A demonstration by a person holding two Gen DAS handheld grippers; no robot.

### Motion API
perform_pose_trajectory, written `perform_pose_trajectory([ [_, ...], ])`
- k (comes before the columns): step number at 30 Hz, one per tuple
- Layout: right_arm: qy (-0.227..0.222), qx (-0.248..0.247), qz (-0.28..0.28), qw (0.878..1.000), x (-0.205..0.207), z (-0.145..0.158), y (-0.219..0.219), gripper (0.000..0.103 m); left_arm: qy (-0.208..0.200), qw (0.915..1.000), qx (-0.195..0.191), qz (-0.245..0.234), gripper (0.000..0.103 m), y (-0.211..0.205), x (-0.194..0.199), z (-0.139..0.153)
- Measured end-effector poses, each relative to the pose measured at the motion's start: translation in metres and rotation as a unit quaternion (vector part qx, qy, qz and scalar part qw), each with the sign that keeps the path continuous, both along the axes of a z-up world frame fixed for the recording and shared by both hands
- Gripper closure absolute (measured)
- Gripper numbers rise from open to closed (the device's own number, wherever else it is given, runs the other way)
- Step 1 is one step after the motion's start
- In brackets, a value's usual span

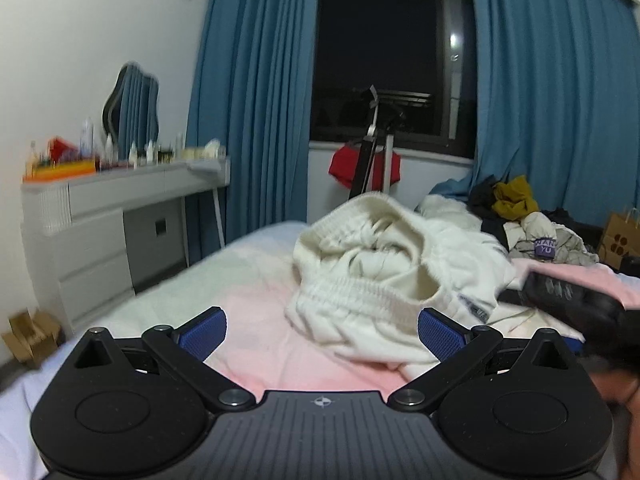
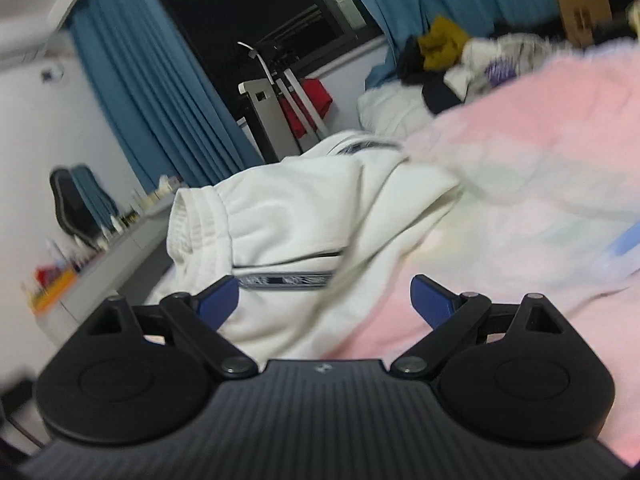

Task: Fold clothes
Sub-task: 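Reach the right tool to the white garment's elastic waistband and close it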

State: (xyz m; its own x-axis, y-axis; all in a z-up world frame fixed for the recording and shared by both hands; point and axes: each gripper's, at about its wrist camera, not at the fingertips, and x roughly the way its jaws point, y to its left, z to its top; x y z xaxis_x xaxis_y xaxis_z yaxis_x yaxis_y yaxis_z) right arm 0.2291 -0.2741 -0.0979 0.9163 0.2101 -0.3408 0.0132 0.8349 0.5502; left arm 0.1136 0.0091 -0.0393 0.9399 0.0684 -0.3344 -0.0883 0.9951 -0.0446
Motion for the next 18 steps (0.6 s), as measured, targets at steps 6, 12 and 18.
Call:
perform_pose_trajectory([
  [6, -0.019, -0.035, 0.051, 0.998, 0.032, 0.010, 0.057, 0.009, 0.019, 0.9991, -0.030, 0.023, 0.000, 0.016, 0.028, -0.019],
  [12, 0.013, -0.124, 0.045, 0.991, 0.060, 0.009, 0.095, 0.039, 0.038, 0.9981, -0.036, 0.033, 0.000, 0.021, 0.040, -0.033],
  [18, 0.052, -0.058, 0.031, 0.996, 0.053, -0.005, 0.061, 0.078, 0.022, 0.9981, -0.043, 0.039, 0.000, 0.026, 0.037, -0.028],
])
